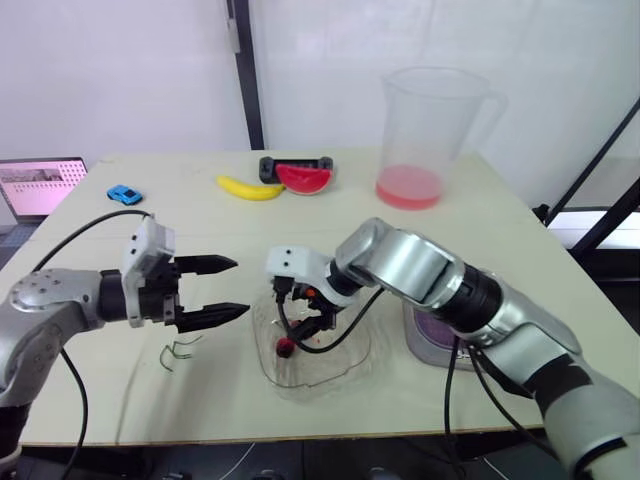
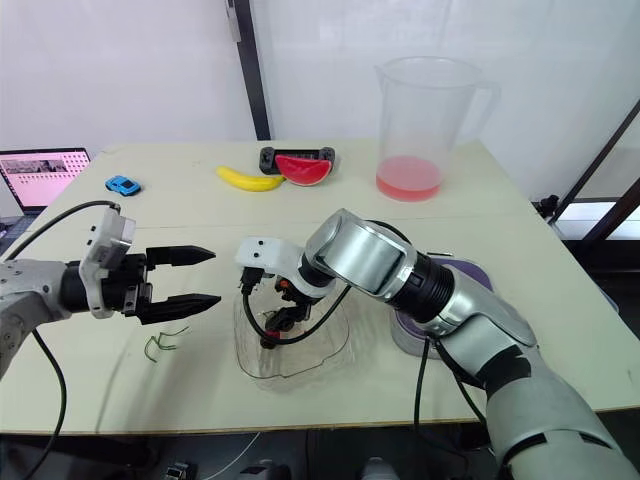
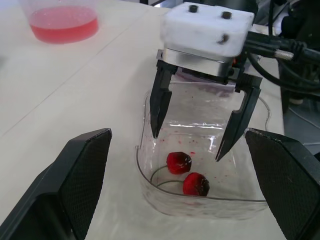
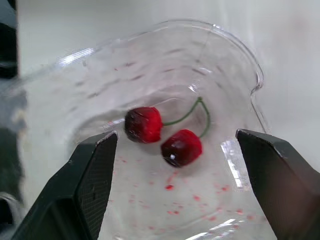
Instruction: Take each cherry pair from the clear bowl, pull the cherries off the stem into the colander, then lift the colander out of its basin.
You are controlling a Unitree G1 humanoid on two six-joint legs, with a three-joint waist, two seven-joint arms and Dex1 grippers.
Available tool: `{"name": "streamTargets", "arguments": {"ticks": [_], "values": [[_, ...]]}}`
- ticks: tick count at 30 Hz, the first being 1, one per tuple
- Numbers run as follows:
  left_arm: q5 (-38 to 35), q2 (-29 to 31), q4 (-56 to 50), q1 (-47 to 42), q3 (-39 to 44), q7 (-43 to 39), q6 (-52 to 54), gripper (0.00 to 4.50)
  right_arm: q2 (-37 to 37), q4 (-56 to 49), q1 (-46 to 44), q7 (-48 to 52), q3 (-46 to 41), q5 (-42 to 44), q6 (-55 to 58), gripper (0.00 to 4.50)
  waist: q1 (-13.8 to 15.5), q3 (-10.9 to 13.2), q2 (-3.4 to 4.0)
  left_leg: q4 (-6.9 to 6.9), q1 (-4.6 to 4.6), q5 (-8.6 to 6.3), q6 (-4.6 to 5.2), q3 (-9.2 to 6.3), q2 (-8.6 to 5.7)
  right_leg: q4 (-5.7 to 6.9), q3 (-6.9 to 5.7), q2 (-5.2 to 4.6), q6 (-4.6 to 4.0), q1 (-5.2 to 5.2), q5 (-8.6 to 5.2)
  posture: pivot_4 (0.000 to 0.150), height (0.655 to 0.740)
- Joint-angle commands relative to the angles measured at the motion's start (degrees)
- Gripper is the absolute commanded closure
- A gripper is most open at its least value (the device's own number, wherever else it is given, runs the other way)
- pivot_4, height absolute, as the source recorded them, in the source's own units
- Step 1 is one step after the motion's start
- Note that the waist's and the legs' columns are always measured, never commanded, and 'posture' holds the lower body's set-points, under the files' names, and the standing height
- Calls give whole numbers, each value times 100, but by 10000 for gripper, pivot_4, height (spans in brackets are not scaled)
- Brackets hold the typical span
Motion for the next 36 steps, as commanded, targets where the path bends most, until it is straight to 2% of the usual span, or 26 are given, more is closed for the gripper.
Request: {"name": "streamTargets", "arguments": {"ticks": [1, 16, 17, 18, 22, 31, 36], "values": [[31, 0, -13, -117, 48, -35, -92, 0, 35, -87, -2, 70, 143, -188, -306, 4458, -4, 0, 0, 0, 0, 0, 0, 0, 0, 0, 0, 0, 0, 0, 0, 1500, 7400], [-25, 49, -106, 5, 163, 14, -54, 0, 395, 666, 143, 90, 529, -873, -672, 4458, 7, 0, 0, 0, 0, 3, -4, -1, 0, 0, 0, 0, 0, 0, 0, 1500, 7400], [-19, 53, -111, 17, 169, 21, -55, 0, 405, 683, 156, 96, 539, -900, -672, 10171, 7, 0, 0, 0, 0, 3, -5, -1, 0, 0, 0, 0, 0, 0, 0, 1500, 7400], [-21, 56, -118, 25, 173, 24, -53, 0, 409, 692, 168, 108, 557, -925, -673, 12581, 6, 0, 0, 0, 0, 3, -5, -2, 0, 1, 0, 0, 0, 0, 0, 1500, 7400], [-42, 55, -133, 30, 175, 31, -33, 0, 416, 696, 191, 167, 580, -1000, -641, 31238, 4, 0, 0, -1, 0, 3, -5, -2, 0, 1, 0, 0, 0, 0, 0, 1500, 7400], [-51, 42, -67, -67, 123, 37, -4, 0, 217, 354, 159, 375, 375, -972, -460, 31238, 9, 0, 0, -1, 0, 3, -6, -3, 0, 1, 0, 0, 0, 0, 0, 1500, 7400], [-253, -89, 83, -212, 255, 211, 144, 0, -222, -367, 161, 701, -579, -442, -325, 31238, 28, 0, 0, -1, 0, 3, -5, -3, 0, 1, 0, 0, 0, 1, 0, 1500, 7400]]}}
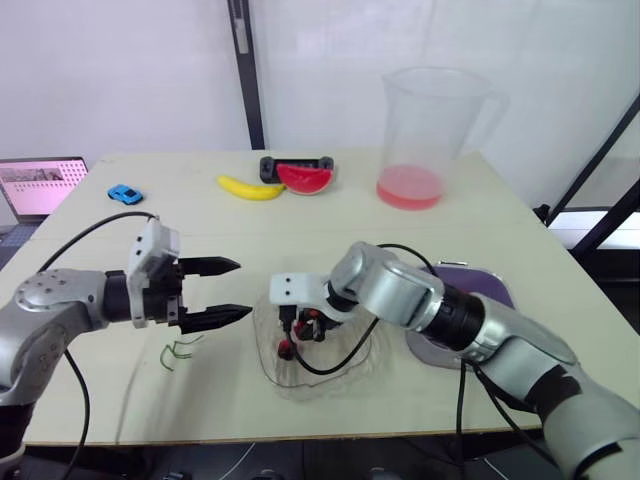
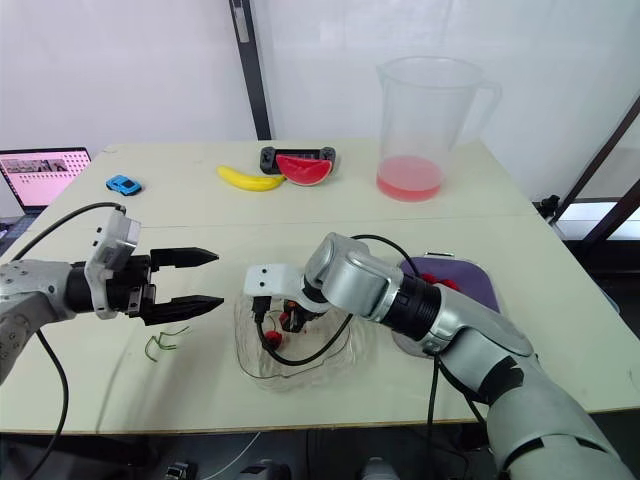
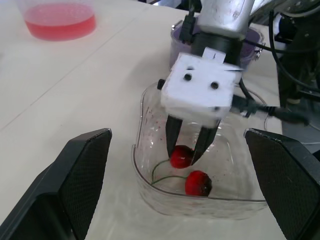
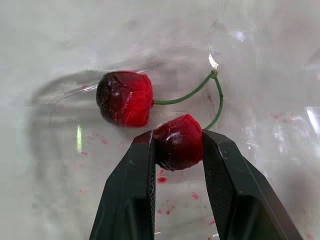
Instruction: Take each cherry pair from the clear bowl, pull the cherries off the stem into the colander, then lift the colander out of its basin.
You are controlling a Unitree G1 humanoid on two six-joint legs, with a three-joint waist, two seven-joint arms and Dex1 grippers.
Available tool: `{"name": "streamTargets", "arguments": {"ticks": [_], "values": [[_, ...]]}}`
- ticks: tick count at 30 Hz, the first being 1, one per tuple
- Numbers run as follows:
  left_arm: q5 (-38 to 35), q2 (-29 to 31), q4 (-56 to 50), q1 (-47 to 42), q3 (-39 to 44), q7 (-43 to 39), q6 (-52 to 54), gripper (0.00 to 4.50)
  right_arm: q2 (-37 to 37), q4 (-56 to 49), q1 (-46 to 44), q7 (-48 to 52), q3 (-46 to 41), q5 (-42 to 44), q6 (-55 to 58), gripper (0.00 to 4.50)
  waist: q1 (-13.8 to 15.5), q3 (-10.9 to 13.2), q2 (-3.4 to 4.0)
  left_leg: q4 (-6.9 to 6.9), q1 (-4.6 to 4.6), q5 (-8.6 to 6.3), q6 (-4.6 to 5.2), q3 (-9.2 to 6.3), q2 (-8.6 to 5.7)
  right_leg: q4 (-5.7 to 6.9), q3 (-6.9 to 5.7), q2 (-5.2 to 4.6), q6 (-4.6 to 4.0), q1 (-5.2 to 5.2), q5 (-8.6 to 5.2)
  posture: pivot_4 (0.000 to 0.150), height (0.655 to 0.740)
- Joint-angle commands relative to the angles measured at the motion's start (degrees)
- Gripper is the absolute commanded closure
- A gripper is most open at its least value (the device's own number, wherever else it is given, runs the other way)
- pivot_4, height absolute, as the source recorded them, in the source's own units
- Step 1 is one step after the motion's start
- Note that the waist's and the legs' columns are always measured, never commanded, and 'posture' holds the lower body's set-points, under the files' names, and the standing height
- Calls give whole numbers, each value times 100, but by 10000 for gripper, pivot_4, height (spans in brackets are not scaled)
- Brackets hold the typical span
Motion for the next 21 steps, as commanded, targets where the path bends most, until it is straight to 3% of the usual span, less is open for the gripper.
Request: {"name": "streamTargets", "arguments": {"ticks": [1, 6, 12, 17, 21], "values": [[-304, -198, 161, -301, 393, 342, 134, 0, -453, -789, 0, 339, -969, 415, -320, 31238, 22, 0, -1, 0, 0, 0, 0, -2, 0, 0, -1, -1, 0, 1, 0, 1500, 7400], [-636, -773, 633, -910, 807, 1290, 363, 0, -1235, -1326, 554, 567, -2176, 621, -1641, 31238, 58, -2, -9, 12, 0, -2, 4, -5, -2, -4, -9, -2, 1, 14, 0, 1500, 7400], [-593, -1093, 875, -1467, 725, 1877, 518, 0, -1123, -1451, 1101, -293, -3450, 623, -2412, 31238, 0, -2, -10, 9, 1, -3, 5, -1, 0, 1, -5, 1, 1, 7, 1, 1500, 7400], [-271, -1262, 1150, -1853, 431, 2015, 434, 0, -723, -1570, 1717, -1231, -3684, 142, -3494, 31238, 8, -3, -11, 15, 1, 2, -4, 0, -3, 2, -4, -1, 1, 12, 1, 1500, 7400], [-314, -1294, 1279, -2035, 227, 1628, 495, 0, -761, -1617, 2382, -2216, -3248, -1226, -4821, 31238, 21, -3, -12, 14, 0, 18, -32, 2, -6, 2, -4, -1, 1, 10, 1, 1500, 7400]]}}
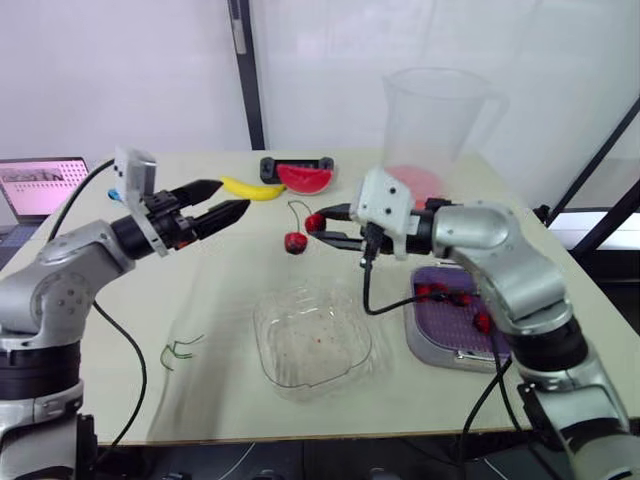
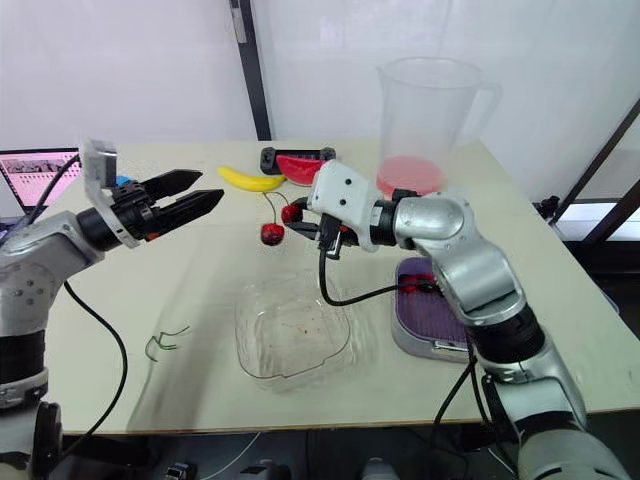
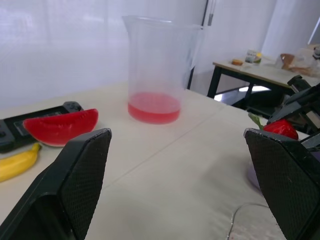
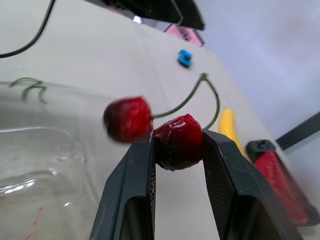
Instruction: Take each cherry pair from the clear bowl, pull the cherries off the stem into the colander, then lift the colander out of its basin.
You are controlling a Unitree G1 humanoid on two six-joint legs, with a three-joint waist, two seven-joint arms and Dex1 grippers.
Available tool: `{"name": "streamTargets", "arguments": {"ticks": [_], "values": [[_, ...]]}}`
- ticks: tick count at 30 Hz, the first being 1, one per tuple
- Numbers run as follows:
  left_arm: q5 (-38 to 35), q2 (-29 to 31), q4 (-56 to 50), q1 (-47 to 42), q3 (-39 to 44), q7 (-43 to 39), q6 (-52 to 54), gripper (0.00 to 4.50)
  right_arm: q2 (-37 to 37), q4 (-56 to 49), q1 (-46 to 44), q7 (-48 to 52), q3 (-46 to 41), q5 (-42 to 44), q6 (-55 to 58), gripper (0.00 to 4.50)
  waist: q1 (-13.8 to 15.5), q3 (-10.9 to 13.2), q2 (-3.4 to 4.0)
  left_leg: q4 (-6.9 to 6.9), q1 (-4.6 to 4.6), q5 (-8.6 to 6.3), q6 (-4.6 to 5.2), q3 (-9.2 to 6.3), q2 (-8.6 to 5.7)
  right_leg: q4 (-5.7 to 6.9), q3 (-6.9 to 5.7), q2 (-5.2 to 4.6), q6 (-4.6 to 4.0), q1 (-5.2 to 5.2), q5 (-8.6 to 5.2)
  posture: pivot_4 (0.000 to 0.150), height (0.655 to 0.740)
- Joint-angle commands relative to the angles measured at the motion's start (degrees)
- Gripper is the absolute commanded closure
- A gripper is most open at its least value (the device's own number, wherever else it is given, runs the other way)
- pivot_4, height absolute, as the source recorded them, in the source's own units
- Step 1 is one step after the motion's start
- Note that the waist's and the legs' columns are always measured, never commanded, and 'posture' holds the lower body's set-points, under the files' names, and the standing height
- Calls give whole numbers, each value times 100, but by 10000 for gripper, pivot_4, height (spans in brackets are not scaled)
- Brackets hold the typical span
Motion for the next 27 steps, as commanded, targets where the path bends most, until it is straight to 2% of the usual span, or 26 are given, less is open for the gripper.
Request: {"name": "streamTargets", "arguments": {"ticks": [1, 7, 13, 19, 27], "values": [[-191, 35, 26, -277, -28, -447, 20, 0, 2, -240, 449, -887, 155, -1065, -1091, 31238, 8, 0, 0, 0, 0, 1, -2, 0, -2, 0, 0, 0, 0, 1, 0, 1500, 7400], [-564, -97, 252, -522, 129, -870, 62, 0, 382, -574, 1173, -1547, 95, -1585, -1195, 31238, -9, 0, 0, 0, -1, 3, -5, 1, -1, 0, 1, 1, 0, 1, 0, 1500, 7400], [-880, -361, 196, -650, 20, -884, 348, 0, 681, -856, 1356, -1771, 128, -1921, -1066, 31238, -2, 0, 0, 1, 0, 4, -6, -1, 0, 0, 1, 3, 0, 3, 0, 1500, 7400], [-658, -1149, 178, -810, -84, -234, -8, 0, 1190, -1148, 1416, -2004, 166, -1980, -926, 31238, 14, -1, -1, 10, 0, 4, -6, -5, -1, 0, -1, 2, 0, 11, 0, 1500, 7400], [-665, -1947, -143, -762, -122, 495, -169, 0, 1277, -1188, 1436, -1985, 201, -2094, -1015, 31238, 6, -1, -1, 9, 0, 4, -6, -5, -1, 0, -1, 2, 0, 10, 0, 1500, 7400]]}}
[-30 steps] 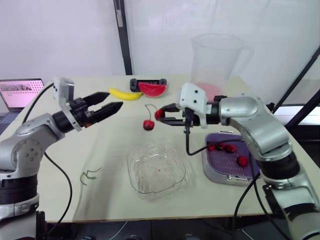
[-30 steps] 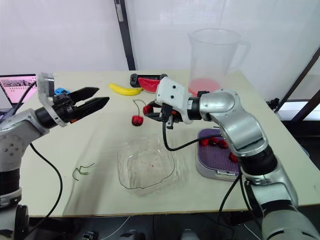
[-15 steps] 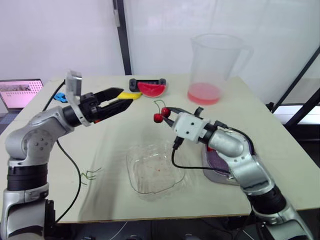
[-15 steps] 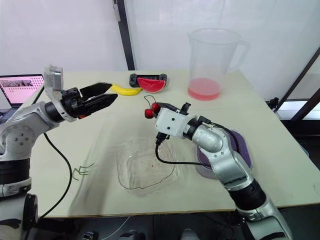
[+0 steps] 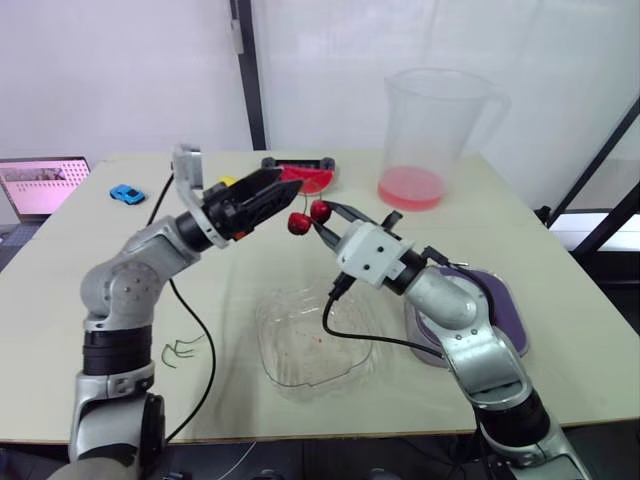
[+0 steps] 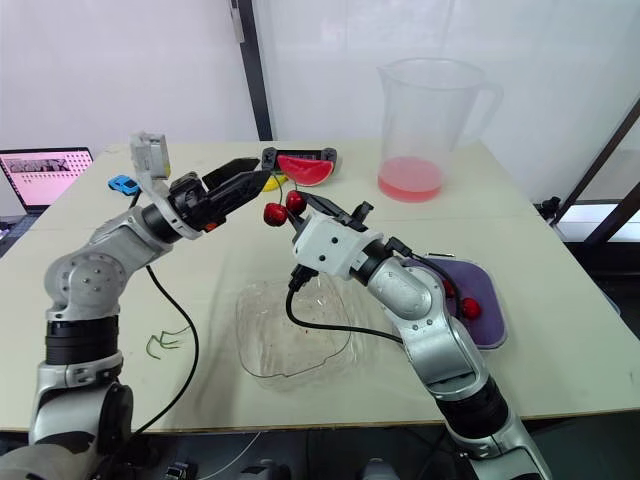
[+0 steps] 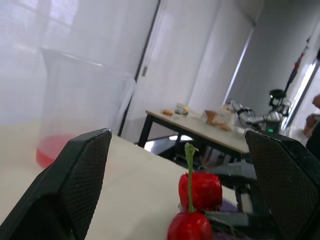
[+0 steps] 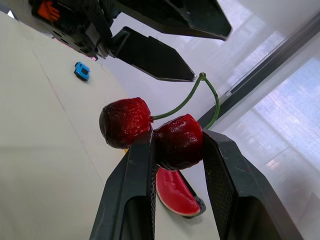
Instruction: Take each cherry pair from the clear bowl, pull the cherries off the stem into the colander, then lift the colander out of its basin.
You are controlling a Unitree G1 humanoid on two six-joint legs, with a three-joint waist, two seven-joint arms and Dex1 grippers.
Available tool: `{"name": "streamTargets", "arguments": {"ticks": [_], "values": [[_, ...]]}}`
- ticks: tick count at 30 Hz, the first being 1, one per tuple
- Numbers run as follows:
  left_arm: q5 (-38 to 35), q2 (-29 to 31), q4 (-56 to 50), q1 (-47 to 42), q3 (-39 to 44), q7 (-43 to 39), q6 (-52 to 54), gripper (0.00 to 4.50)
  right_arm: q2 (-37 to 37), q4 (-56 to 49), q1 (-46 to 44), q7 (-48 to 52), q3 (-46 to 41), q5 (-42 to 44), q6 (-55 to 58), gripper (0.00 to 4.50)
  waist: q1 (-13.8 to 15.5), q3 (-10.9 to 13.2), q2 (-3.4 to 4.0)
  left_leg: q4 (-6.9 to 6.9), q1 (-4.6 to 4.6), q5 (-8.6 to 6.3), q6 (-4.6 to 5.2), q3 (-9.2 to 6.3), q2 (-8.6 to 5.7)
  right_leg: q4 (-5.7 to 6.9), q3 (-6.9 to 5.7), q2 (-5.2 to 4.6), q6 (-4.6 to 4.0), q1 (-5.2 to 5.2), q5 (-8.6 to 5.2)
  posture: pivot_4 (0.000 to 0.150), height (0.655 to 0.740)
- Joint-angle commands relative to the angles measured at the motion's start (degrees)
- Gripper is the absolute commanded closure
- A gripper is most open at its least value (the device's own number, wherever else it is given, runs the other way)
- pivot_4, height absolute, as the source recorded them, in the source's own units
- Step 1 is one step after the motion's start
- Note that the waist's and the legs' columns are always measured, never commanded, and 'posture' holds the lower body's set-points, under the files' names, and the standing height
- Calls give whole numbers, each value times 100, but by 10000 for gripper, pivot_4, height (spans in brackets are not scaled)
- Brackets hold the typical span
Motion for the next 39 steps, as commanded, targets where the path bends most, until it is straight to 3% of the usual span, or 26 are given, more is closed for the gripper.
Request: {"name": "streamTargets", "arguments": {"ticks": [1, 5, 7, 11, 15, 22, 26, 28, 29, 30, 39], "values": [[-46, -242, -289, -79, 25, 289, -187, 0, 54, -204, -46, -66, -25, -99, -143, 31238, 4, 0, 0, 0, 0, 0, 0, 0, 0, 0, 0, 0, 0, 0, 0, 1500, 7400], [-66, -432, -334, -119, -18, 438, -175, 0, 69, -168, -59, -52, -26, -129, -194, 31238, -2, 0, 0, 0, 0, 0, 0, 1, -1, 0, 0, 0, 0, 0, 0, 1500, 7400], [5, -468, -322, -121, -82, 487, -181, 5562, 71, -149, -72, -47, -28, -140, -225, 31627, -2, 0, 0, 0, 0, 0, 0, 1, -1, 0, 0, 0, 0, 0, 0, 1500, 7400], [9, -555, -310, -106, -146, 579, -170, 23263, 71, -134, -75, -38, -27, -141, -261, 31627, 2, 0, 0, 0, 0, 0, 0, 0, -1, 0, 0, 0, 0, 0, 0, 1500, 7400], [-24, -635, -352, -111, -194, 609, -163, 44674, 68, -127, -70, -24, -21, -139, -278, 31627, 1, 0, -1, 0, 0, 0, 0, 1, -1, 0, 0, 0, 0, 0, 0, 1500, 7400], [-99, -660, -332, -150, -133, 628, -164, 44674, 43, -117, -60, 67, -25, -72, -285, 31627, 2, 0, -1, 1, 0, 0, 0, 1, -1, 0, 0, 0, 0, 1, 0, 1500, 7400], [-77, -598, -318, -152, -123, 569, -169, 45000, 29, -143, 18, 202, -140, 127, -167, 17958, 1, 0, -1, 0, 0, 0, 0, 1, -1, 0, 0, 0, 0, 0, 0, 1500, 7400], [-32, -548, -298, -152, -129, 532, -186, 45000, -5, -174, 47, 243, -188, 164, -91, 7399, 1, 0, -1, 0, 0, 0, 0, 1, -1, -1, 0, 0, 0, 1, 0, 1500, 7400], [50, -463, -139, -212, -100, 479, -240, 45000, 51, -235, 116, 320, -421, 491, 142, 2001, 5, 0, -1, 0, 0, 0, 0, 0, -1, -1, 0, 0, 0, 1, 0, 1500, 7400], [103, -404, -20, -257, -79, 444, -281, 45000, 95, -280, 162, 374, -591, 738, 313, 122, 6, 0, -1, 0, 0, 0, 0, 0, -1, -1, 0, 0, 0, 1, 0, 1500, 7400], [215, 441, 209, -384, -491, -947, -3, 45000, 243, -60, -758, 957, -3174, 4873, 3602, 122, -3, 0, 1, -1, 2, 0, 0, -2, 1, -1, -2, 1, 0, 5, 0, 1500, 7400]]}}
